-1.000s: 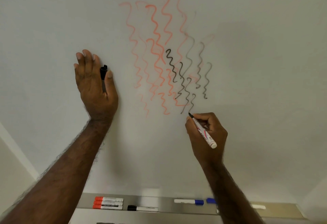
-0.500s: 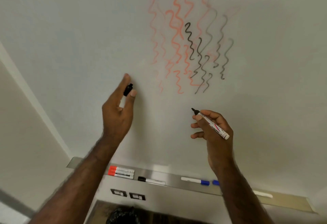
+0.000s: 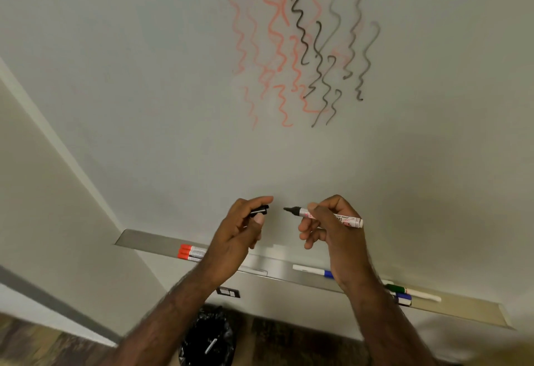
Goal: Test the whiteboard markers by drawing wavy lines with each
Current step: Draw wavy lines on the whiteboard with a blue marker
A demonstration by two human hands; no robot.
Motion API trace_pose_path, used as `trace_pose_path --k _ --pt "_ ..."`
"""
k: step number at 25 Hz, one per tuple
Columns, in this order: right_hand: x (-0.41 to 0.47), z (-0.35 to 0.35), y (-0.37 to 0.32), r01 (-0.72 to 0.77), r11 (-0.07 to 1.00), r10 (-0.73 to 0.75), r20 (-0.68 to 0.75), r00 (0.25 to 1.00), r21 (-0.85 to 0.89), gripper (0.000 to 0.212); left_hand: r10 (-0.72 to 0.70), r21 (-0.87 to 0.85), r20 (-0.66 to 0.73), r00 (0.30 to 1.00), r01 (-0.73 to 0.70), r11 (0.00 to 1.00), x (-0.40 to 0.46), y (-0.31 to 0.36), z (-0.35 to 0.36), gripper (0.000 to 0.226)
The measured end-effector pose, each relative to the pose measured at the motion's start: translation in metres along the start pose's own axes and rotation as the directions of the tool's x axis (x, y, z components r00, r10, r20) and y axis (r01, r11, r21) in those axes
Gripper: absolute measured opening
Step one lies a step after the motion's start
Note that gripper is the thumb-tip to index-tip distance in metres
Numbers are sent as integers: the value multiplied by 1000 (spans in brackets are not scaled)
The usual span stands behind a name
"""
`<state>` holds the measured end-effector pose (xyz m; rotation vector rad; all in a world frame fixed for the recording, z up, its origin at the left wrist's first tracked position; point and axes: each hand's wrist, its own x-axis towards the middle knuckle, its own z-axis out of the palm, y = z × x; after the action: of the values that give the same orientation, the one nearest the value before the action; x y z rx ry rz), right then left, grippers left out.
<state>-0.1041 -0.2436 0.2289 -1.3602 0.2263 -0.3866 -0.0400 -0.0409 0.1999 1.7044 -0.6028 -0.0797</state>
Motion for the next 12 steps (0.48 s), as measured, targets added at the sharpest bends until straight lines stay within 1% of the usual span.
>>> trace_pose_path --k 4,7,12 --pt "-4 -4 6 -23 1000 25 82 996 -21 20 -60 -69 76 995 65 996 -5 1 15 36" --pt "-4 -9 9 -48 998 51 116 992 -27 19 -75 -61 127 989 83 995 -7 1 24 34" --pt "0 -19 15 -79 995 86 156 984 -52 20 -109 -56 150 983 119 991 -7 -1 35 34"
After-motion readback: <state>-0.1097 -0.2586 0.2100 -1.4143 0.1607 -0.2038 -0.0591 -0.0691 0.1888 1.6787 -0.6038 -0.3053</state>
